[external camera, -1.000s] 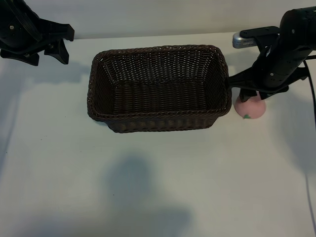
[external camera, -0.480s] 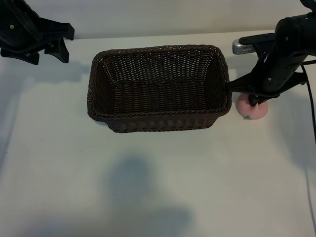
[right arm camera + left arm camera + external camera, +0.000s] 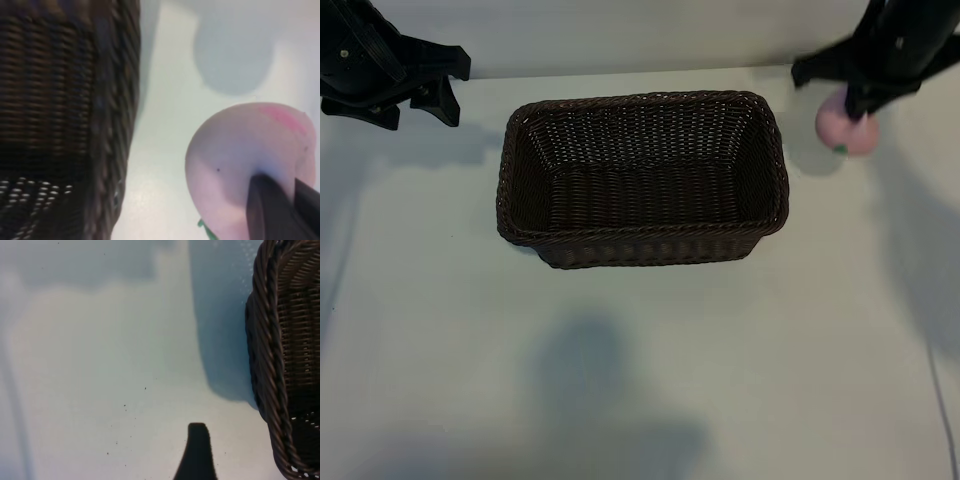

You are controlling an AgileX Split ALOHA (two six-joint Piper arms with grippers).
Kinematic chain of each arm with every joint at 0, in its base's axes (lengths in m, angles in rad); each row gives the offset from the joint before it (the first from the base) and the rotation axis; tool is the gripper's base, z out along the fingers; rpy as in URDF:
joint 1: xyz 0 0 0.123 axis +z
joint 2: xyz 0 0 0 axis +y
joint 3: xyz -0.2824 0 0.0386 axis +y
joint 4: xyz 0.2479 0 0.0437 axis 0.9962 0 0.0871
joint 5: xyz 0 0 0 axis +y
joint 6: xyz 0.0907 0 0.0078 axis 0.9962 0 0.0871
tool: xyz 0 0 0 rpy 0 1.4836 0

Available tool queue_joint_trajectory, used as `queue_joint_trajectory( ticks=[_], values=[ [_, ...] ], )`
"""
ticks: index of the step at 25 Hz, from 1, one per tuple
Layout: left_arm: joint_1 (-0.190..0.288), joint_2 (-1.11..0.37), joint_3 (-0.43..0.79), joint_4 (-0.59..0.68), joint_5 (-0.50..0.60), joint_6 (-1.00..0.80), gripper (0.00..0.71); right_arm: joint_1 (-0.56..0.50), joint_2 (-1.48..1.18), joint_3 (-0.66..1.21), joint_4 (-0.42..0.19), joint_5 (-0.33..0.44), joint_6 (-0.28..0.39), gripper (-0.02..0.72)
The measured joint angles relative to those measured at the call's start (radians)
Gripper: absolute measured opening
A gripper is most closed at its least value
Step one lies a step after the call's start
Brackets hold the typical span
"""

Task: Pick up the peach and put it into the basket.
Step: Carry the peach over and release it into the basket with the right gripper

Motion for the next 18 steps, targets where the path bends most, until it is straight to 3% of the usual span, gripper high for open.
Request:
queue_joint_trajectory(
  ticks=[4, 9, 18],
  values=[
    [0.0, 0.0, 0.0, 0.0, -0.001, 0.0, 0.597, 0.007, -0.01, -0.086, 0.024, 0.066, -0.003, 0.044],
    [0.0, 0.0, 0.0, 0.0, -0.001, 0.0, 0.597, 0.082, -0.011, -0.116, 0.071, 0.065, -0.003, 0.044],
    [0.0, 0.0, 0.0, -0.002, -0.002, 0.0, 0.597, 0.287, 0.036, -0.116, 0.095, -0.043, -0.004, 0.044]
  ],
)
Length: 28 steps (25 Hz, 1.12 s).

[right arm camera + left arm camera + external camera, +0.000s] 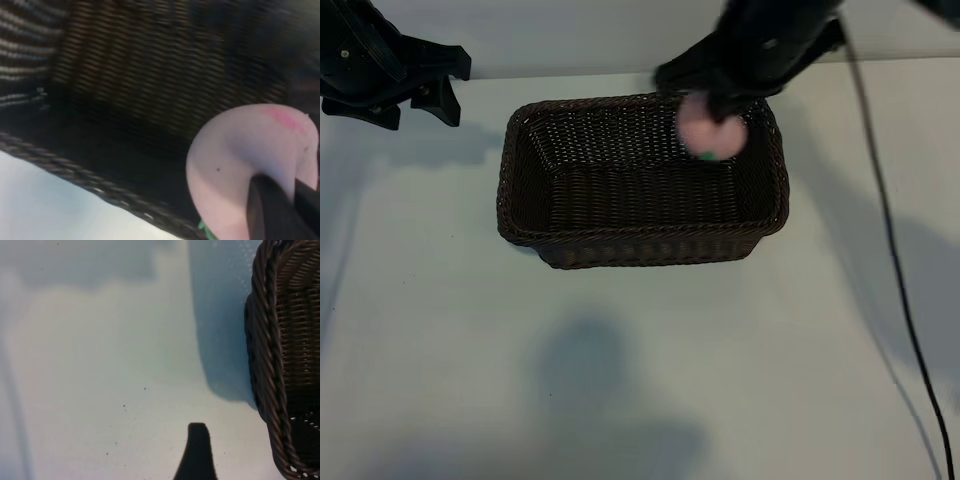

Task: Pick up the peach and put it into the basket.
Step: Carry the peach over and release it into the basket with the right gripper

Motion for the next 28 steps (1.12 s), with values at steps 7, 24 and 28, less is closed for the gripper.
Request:
queue_joint_trajectory(
  ticks=[7, 24, 28],
  values=[
    [0.0, 0.0, 0.0, 0.0, 0.006, 0.0, 0.596, 0.043, 0.127, 0.0, 0.003, -0.096, 0.001, 0.044],
    [0.0, 0.0, 0.0, 0.0, 0.007, 0.001, 0.596, 0.05, 0.269, -0.042, -0.003, -0.099, 0.0, 0.227],
    [0.0, 0.0, 0.0, 0.0, 0.007, 0.001, 0.596, 0.05, 0.268, -0.127, -0.003, -0.013, -0.008, 0.429]
  ],
)
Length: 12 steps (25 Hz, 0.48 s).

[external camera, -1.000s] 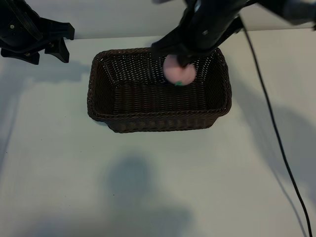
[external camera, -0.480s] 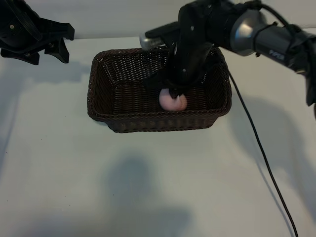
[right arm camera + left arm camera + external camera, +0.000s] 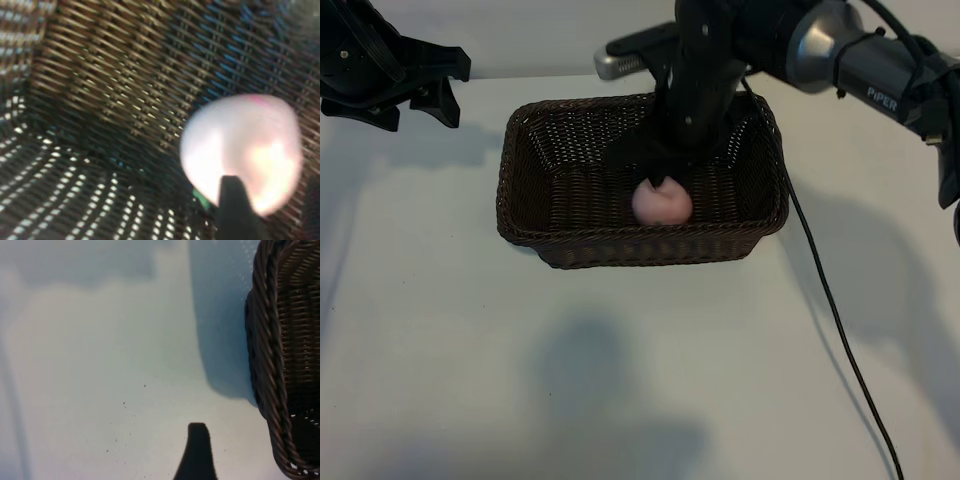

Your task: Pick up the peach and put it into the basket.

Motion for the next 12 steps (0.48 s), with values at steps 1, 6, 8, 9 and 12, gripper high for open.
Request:
queue_joint_trajectory(
  ticks=[1, 6, 8, 9, 12],
  values=[
    [0.0, 0.0, 0.0, 0.0, 0.0, 0.0, 0.596, 0.0, 0.0, -0.02, 0.001, 0.028, 0.0, 0.465],
    [0.0, 0.0, 0.0, 0.0, 0.0, 0.0, 0.596, 0.0, 0.0, -0.138, 0.001, 0.134, -0.002, 0.514],
    [0.0, 0.0, 0.0, 0.0, 0.0, 0.0, 0.596, -0.001, 0.0, -0.179, -0.001, 0.144, -0.002, 0.51],
    [0.0, 0.0, 0.0, 0.0, 0.0, 0.0, 0.596, -0.005, 0.0, -0.199, -0.001, 0.145, -0.002, 0.507],
    [0.0, 0.0, 0.0, 0.0, 0.0, 0.0, 0.596, -0.04, 0.0, -0.242, 0.004, 0.147, -0.003, 0.5]
  ],
)
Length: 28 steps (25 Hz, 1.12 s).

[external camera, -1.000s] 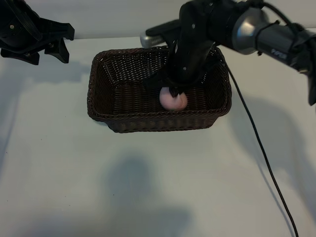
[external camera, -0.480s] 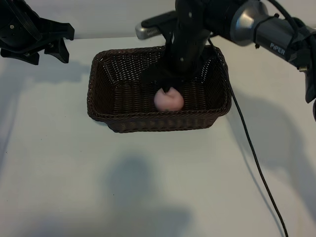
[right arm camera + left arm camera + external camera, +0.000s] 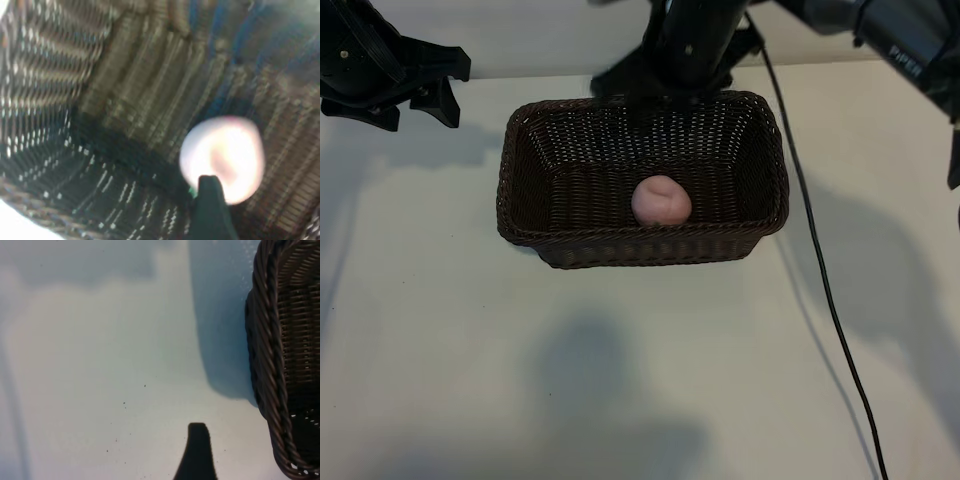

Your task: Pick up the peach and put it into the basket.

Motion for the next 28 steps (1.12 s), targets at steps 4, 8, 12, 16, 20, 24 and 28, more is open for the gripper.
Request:
queue_joint_trajectory(
  ticks=[4, 8, 12, 16, 20, 24, 28],
  values=[
    [0.0, 0.0, 0.0, 0.0, 0.0, -0.001, 0.596, -0.09, 0.0, -0.019, 0.0, 0.001, 0.0, 0.499],
    [0.0, 0.0, 0.0, 0.0, 0.0, -0.001, 0.596, -0.172, -0.004, -0.019, -0.002, 0.0, -0.009, 0.499],
    [0.0, 0.0, 0.0, 0.0, 0.0, -0.001, 0.596, -0.225, -0.025, -0.019, -0.002, 0.001, -0.018, 0.499],
    [0.0, 0.0, 0.0, 0.0, 0.0, -0.001, 0.596, -0.248, -0.042, -0.02, -0.003, 0.002, -0.037, 0.499],
    [0.0, 0.0, 0.0, 0.0, 0.0, -0.001, 0.596, -0.248, -0.057, 0.005, -0.003, 0.001, -0.044, 0.499],
    [0.0, 0.0, 0.0, 0.0, 0.0, -0.001, 0.596, -0.248, -0.065, 0.056, -0.003, 0.002, -0.048, 0.498],
    [0.0, 0.0, 0.0, 0.0, 0.0, -0.001, 0.595, -0.248, -0.064, 0.07, -0.005, 0.003, -0.05, 0.498]
  ],
)
